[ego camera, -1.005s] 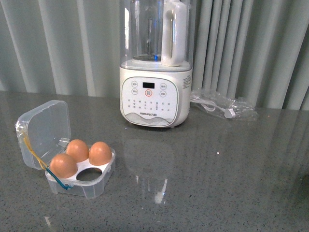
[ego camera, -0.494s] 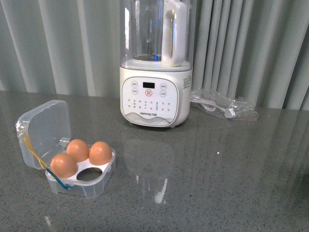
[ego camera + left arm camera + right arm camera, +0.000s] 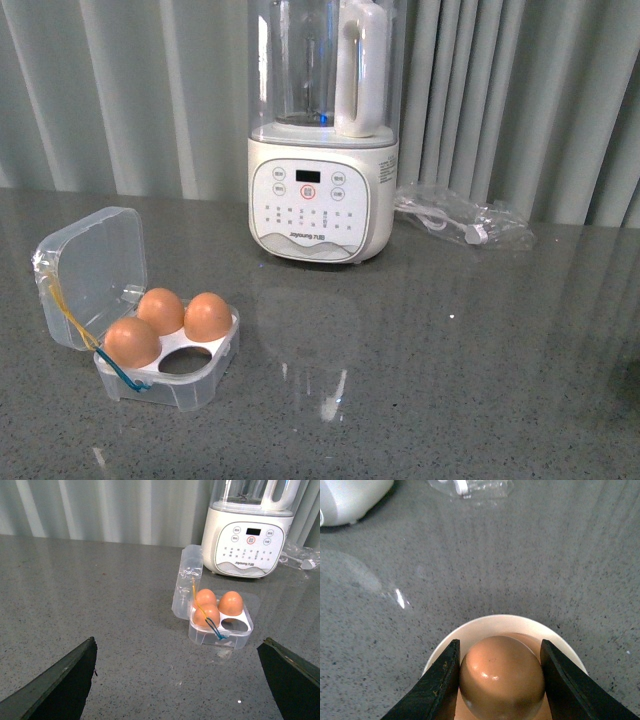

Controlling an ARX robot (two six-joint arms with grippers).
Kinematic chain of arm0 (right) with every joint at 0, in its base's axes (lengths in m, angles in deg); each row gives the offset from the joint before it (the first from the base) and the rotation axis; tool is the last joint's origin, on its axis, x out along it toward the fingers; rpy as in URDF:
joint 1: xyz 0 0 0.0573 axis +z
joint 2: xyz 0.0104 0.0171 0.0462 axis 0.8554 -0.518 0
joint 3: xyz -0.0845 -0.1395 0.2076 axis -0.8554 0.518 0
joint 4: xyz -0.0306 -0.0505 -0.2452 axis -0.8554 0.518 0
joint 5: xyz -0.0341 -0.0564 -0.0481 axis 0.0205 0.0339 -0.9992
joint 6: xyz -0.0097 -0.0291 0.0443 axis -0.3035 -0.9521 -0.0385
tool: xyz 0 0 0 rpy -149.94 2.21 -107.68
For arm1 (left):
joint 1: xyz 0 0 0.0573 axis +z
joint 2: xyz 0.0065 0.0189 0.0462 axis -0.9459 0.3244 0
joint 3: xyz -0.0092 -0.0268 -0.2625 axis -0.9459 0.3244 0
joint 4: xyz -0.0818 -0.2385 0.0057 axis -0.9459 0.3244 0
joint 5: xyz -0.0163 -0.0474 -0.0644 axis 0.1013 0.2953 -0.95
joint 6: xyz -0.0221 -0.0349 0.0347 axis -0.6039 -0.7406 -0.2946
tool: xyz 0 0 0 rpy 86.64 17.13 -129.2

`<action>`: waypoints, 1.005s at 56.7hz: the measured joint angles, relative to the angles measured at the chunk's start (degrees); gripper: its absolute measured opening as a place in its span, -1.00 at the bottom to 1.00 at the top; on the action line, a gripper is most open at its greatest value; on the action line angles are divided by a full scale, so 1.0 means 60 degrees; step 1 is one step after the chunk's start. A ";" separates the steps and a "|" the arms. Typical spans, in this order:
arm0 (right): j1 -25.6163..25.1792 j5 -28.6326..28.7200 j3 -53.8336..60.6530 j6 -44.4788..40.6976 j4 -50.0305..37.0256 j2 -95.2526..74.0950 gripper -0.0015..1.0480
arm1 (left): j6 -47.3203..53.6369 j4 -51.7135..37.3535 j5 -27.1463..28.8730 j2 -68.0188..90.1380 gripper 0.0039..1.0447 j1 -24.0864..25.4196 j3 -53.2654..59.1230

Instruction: Put egg into box

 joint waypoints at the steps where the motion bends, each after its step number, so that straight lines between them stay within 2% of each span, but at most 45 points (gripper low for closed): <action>1: 0.0015 0.0007 -0.0033 0.0022 0.0109 0.0186 -0.22 | 0.0000 0.0000 0.0000 0.0000 0.87 0.0000 0.0000; 9: 0.0408 -0.0233 -0.0546 0.0200 0.0586 0.1231 -0.22 | 0.0000 0.0000 0.0004 0.0000 0.87 0.0000 0.0000; 13: 0.0852 -0.0750 -0.0874 0.0193 0.0535 0.1395 -0.22 | 0.0000 0.0000 0.0000 0.0000 0.87 0.0000 0.0004; 25: 0.2798 -0.2772 -0.2175 0.0404 0.0262 0.0379 -0.23 | 0.0000 0.0000 0.0004 0.0000 0.87 0.0000 0.0000; 35: 0.4634 -0.3552 -0.3617 0.0550 0.0386 -0.1071 -0.23 | 0.0000 0.0000 0.0004 0.0000 0.87 0.0000 0.0000; 45: 0.6094 -0.3636 -0.4619 0.0594 0.0794 -0.2076 -0.23 | 0.0000 0.0000 0.0004 0.0000 0.87 0.0000 0.0000; 49: 0.6830 -0.3235 -0.4921 0.0627 0.1155 -0.2455 -0.23 | 0.0000 0.0000 0.0004 0.0000 0.87 0.0000 0.0000; 57: 0.7475 -0.2641 -0.5049 0.0608 0.1370 -0.2827 -0.23 | 0.0000 0.0000 0.0000 0.0000 0.87 0.0000 0.0000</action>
